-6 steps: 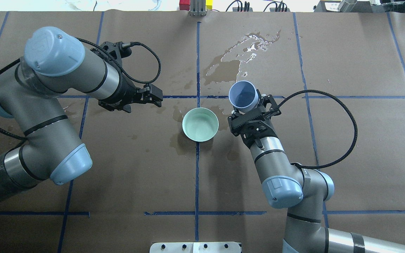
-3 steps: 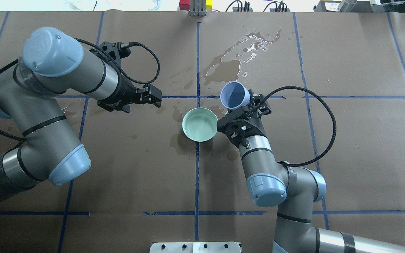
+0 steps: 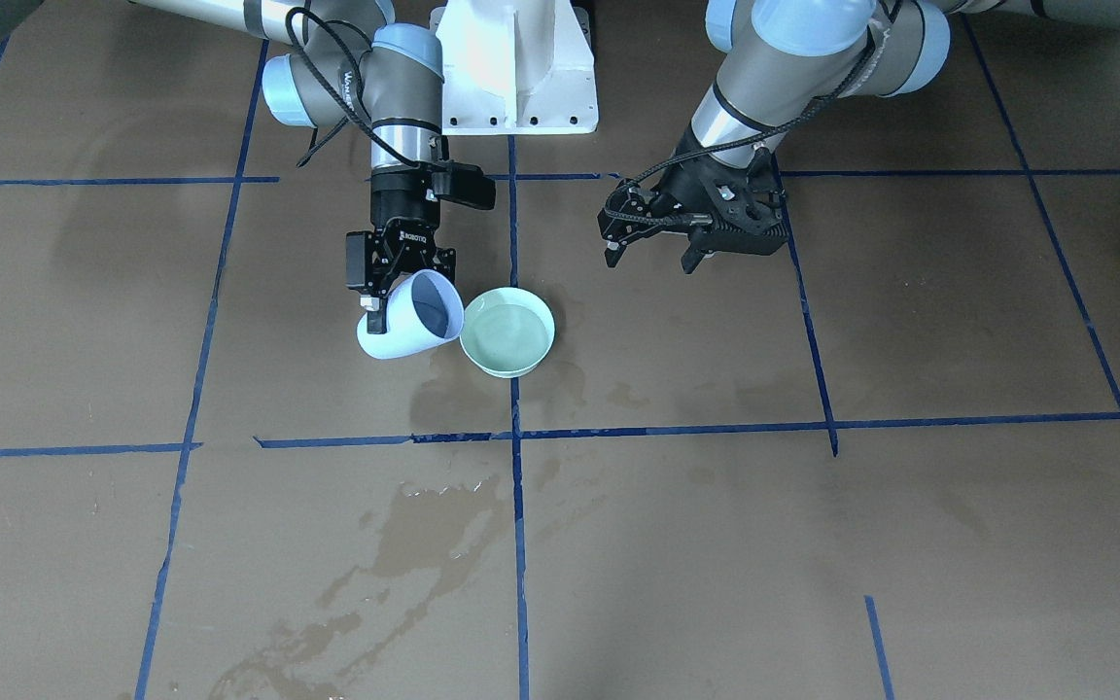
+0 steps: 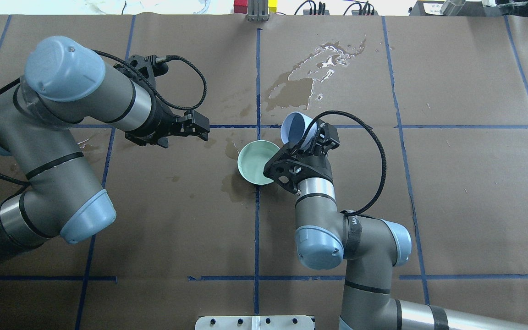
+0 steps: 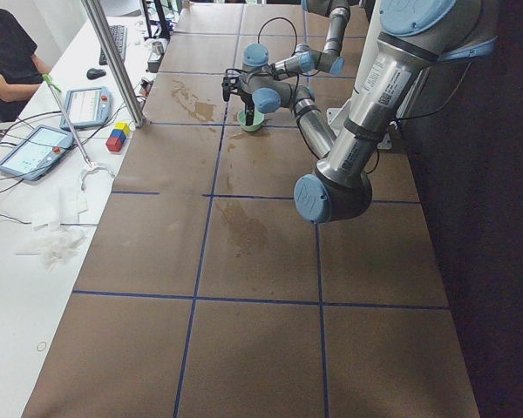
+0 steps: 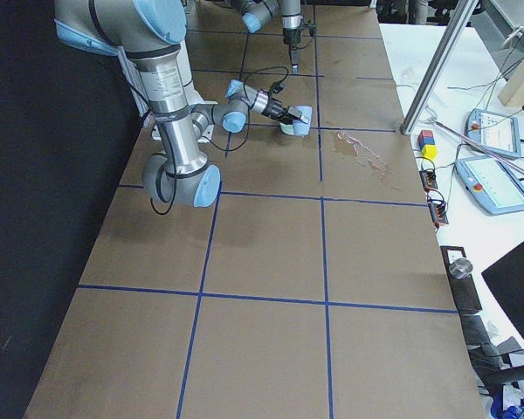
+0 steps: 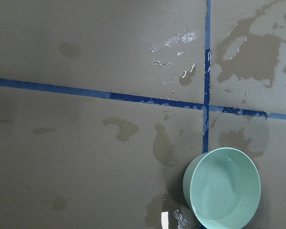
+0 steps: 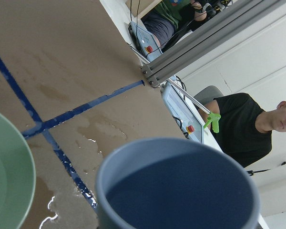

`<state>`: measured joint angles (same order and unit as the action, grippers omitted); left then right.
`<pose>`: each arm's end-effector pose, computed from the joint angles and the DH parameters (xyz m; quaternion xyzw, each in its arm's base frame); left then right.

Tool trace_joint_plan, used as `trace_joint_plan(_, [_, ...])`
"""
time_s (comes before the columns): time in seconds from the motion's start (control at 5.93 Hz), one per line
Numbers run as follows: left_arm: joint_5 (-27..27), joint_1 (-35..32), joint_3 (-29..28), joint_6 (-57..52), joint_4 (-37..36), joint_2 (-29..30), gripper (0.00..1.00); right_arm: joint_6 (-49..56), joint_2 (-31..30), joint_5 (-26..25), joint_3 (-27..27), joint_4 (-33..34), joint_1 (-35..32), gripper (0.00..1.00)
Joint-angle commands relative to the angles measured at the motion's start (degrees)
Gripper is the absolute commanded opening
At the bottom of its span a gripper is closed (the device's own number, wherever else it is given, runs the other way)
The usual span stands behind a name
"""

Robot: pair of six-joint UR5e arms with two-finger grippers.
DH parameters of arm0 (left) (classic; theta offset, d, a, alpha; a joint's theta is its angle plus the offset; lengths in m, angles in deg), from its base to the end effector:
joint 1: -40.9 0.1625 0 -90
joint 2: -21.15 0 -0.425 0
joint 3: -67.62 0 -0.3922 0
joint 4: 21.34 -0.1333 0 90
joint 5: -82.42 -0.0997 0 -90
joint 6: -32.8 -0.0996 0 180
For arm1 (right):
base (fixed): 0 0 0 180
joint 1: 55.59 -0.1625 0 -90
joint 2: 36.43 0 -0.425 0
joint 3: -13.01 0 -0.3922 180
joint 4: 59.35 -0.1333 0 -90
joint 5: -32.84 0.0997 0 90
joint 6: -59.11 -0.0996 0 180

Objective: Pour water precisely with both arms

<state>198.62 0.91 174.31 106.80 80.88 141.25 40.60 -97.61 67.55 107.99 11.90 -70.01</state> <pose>0.4097 -0.4602 0.2049 0.0510 0.5161 -0.0670 0.8524 -0.5628 -0.3669 0.2720 0.5717 -0.0035 -0.1990 0.7959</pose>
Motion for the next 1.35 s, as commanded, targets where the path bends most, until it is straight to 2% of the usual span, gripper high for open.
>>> trace_joint_plan(0.0, [0.00,0.00,0.01,0.00,-0.09,-0.12,1.00,5.31,0.10,-2.00,-0.23,0.82,2.02,0.02])
trace_joint_plan(0.67, [0.00,0.00,-0.08,0.00,0.00,-0.12,1.00,18.99,0.62,-3.15,-0.76,1.09,3.35,0.03])
trace_joint_plan(1.18, [0.00,0.00,0.01,0.00,0.00,-0.12,1.00,24.47,0.45,-3.42,-0.93,1.26,3.26,0.03])
